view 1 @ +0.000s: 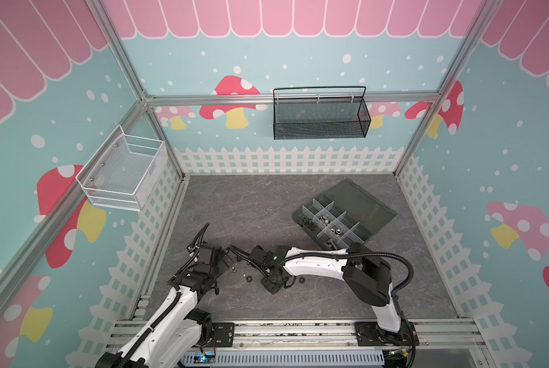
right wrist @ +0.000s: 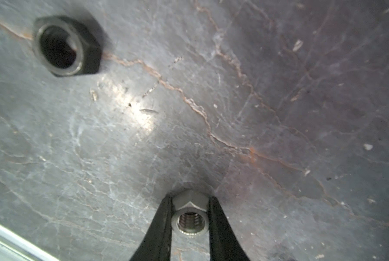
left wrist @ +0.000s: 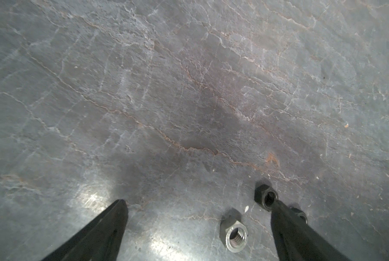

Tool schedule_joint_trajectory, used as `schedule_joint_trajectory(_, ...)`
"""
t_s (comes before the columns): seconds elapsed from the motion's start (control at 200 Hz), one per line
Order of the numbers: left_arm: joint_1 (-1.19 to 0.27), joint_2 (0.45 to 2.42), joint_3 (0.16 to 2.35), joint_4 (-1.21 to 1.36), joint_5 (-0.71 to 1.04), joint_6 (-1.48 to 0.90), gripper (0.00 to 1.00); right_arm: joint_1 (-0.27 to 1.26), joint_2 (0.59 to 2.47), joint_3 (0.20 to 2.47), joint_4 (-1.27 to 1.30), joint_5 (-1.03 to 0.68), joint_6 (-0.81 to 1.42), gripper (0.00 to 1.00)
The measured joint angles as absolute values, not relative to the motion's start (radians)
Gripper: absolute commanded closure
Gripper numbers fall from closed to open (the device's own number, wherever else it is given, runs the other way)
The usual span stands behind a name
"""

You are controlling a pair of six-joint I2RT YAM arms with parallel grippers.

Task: Sort the screws and nuts into containers
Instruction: 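Carry the hex nut over the hex nut compartment of the box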

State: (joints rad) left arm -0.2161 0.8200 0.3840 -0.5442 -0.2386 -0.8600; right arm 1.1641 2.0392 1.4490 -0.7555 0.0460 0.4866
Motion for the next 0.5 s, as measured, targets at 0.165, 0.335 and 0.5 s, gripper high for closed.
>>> schedule_joint_trajectory(0.165,-0.216,0.808,0.384,-0.544,-0.239,-0.859,0.01,1.111,2.006,1.409,-0.744,0.073,0.5,0.98)
schedule_joint_trajectory(0.335,-0.216,0.806,0.384,-0.545,-0.234,-0.849,0.05,1.008,1.897,1.335,-0.732,0.109,0.518,1.0)
schedule_joint_trajectory(0.5,-0.218,0.81,0.384,-0.545,-0.217,-0.841,0.06,0.875,1.728,1.274,-0.718,0.162,0.53,1.0)
